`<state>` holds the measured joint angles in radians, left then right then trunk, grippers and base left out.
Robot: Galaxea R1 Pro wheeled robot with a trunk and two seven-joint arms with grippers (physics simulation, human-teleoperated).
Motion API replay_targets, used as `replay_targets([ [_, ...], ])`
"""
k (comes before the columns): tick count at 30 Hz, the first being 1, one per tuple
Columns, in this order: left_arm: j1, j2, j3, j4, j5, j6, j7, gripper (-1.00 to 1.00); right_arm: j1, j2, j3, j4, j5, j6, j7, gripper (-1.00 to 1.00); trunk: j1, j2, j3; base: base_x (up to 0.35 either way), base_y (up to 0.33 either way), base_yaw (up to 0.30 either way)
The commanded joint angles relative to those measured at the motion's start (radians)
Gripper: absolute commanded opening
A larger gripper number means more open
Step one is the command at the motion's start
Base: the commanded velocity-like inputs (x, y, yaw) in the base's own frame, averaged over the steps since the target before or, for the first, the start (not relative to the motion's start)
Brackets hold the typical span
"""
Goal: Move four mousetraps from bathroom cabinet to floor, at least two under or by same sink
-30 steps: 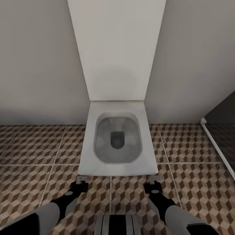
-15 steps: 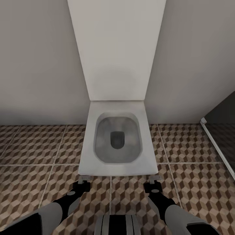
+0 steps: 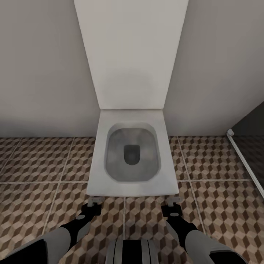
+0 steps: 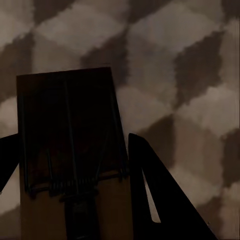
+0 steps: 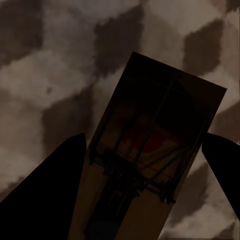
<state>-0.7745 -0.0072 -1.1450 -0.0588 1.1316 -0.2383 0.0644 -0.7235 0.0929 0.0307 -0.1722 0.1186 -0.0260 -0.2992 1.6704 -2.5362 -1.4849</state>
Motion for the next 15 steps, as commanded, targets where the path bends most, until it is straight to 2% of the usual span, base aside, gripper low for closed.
replay_targets([
  [1,0.000,0.000,-0.009,-0.001,0.000,-0.002,0.008,-1.00,-0.001,0.000,0.003,0.001,0.007,0.000,-0.006,-1.00,0.000,0.000,-0.005,0.000,0.000,0.000],
  [5,0.000,0.001,-0.009,-0.001,0.000,-0.003,0.008,-1.00,-0.001,-0.001,0.004,0.001,0.008,0.000,-0.006,-1.00,0.002,-0.001,-0.020,0.000,0.000,0.000],
  [13,0.000,0.001,-0.009,-0.001,0.000,-0.008,0.006,-1.00,-0.001,-0.001,0.005,0.001,0.010,0.000,-0.006,-1.00,0.002,-0.001,-0.020,0.000,0.000,0.000],
  [15,0.000,0.001,-0.009,-0.001,0.000,-0.008,0.006,-1.00,-0.001,-0.001,0.005,0.002,0.010,0.000,-0.006,-1.00,0.003,-0.002,-0.028,0.000,0.000,0.000],
])
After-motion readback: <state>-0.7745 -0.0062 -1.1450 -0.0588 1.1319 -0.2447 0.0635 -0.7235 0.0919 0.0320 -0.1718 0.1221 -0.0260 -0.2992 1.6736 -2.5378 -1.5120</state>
